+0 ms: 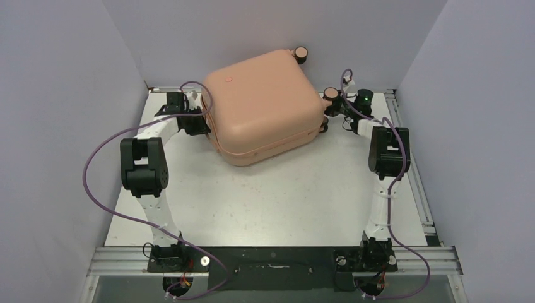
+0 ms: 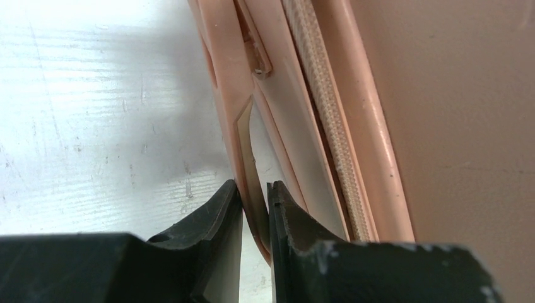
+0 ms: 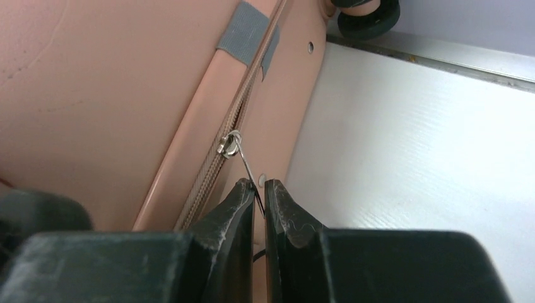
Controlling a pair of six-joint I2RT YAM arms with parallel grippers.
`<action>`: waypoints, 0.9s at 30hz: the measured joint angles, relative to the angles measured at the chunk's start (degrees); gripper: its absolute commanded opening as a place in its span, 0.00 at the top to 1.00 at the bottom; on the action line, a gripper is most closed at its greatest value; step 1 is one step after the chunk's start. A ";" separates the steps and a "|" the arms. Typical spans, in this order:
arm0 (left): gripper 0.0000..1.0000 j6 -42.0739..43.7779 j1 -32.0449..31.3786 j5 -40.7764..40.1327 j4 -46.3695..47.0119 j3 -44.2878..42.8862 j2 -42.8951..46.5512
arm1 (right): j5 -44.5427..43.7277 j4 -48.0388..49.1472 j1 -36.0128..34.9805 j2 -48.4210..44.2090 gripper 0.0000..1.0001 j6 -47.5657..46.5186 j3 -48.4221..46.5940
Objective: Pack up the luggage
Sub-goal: Zip the luggage at the center of the board.
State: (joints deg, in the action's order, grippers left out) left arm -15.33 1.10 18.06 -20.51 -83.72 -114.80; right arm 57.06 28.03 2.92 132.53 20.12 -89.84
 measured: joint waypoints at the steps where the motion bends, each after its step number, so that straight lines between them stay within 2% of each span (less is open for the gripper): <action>1: 1.00 0.68 0.09 0.39 -0.11 -0.15 -0.11 | -0.09 -0.07 -0.28 0.50 0.95 0.02 -0.85; 6: 1.00 6.38 0.13 1.62 -1.31 -1.16 -0.50 | 0.42 3.56 -1.20 0.52 0.95 1.07 0.85; 10: 1.00 13.00 0.39 1.95 -2.40 -1.84 -0.50 | 0.92 9.75 -1.55 -2.16 0.95 2.03 8.17; 15: 1.00 20.96 1.51 1.97 -3.61 -2.29 -0.48 | 1.88 11.65 -2.97 -9.27 0.95 -0.50 18.71; 27: 1.00 38.84 6.19 4.52 -5.95 -0.09 2.34 | 0.66 -3.74 -10.69 -26.58 0.95 -18.32 34.25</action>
State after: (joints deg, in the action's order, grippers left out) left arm 23.51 7.29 22.59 -26.46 -83.81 -112.46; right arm 57.71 24.29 -7.77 105.95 1.80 -55.59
